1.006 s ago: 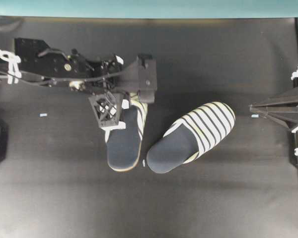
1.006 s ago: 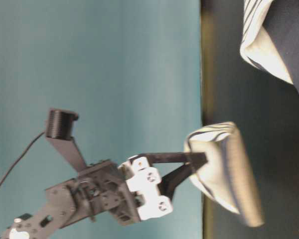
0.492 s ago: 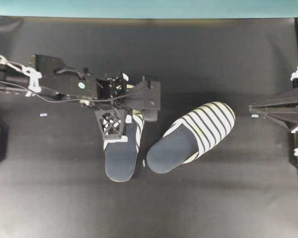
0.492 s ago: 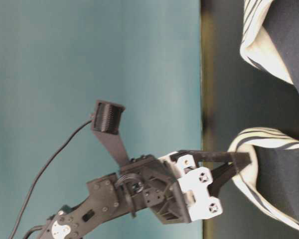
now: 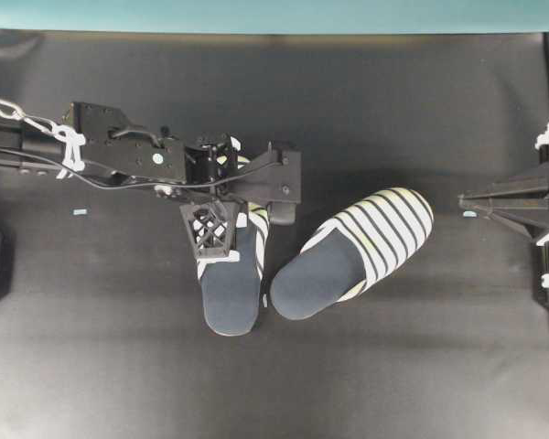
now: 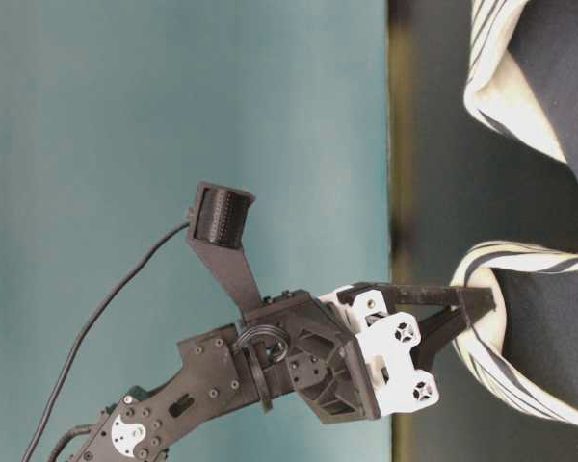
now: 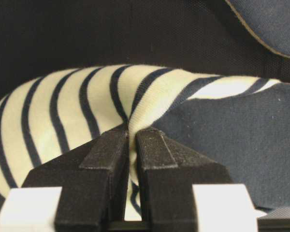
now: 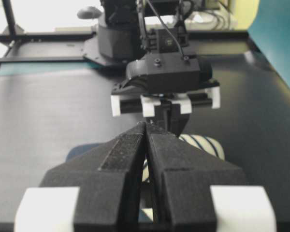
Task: Arrange the slippers with the left arm.
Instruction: 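Rotate the left slipper so its toe points up, parallel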
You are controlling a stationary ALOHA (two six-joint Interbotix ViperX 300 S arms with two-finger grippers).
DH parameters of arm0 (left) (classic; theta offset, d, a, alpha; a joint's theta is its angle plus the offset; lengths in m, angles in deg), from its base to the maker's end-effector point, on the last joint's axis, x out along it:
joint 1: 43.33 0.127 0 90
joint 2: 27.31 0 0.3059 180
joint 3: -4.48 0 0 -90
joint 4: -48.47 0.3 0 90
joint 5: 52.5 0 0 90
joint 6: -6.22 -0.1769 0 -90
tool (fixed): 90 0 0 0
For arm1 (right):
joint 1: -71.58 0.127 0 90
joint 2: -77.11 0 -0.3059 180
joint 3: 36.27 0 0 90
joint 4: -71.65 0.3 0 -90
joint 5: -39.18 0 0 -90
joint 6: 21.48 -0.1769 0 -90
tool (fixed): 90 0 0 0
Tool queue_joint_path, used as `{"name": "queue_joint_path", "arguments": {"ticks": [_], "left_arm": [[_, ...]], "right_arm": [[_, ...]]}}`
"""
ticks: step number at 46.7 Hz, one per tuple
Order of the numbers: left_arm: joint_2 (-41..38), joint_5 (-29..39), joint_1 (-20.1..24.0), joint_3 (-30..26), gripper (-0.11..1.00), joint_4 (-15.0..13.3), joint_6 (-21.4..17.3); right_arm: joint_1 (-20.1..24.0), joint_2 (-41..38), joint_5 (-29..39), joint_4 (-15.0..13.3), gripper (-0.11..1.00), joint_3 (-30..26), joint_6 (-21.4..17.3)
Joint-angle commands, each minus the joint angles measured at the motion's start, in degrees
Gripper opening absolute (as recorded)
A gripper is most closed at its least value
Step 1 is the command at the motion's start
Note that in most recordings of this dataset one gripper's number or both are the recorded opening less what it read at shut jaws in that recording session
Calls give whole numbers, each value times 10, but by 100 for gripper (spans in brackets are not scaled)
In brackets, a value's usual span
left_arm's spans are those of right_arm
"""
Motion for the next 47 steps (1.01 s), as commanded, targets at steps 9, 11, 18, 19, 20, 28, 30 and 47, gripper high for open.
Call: {"name": "queue_joint_path", "arguments": {"ticks": [9,11,18,19,20,28,30,47], "left_arm": [[3,-11,2,-4,3,2,-26],[3,-14,4,-4,3,2,-26],[4,-18,14,-1,3,2,-32],[3,-18,16,-1,3,2,-32],[4,-18,17,0,4,2,-32],[4,-16,19,4,5,2,-33],[5,-15,18,5,5,2,-34],[5,-14,2,13,5,2,-63]], "right_arm": [[-4,-4,-5,1,1,-1,-4],[-4,-3,-5,1,1,0,-4],[-4,-3,-6,1,1,3,-4],[-4,-4,-6,1,1,3,-4],[-4,-3,-6,1,1,3,-4],[-4,-3,-6,1,1,4,-4],[-4,-3,-6,1,1,4,-4],[-4,-3,-7,1,1,4,-4]]}}
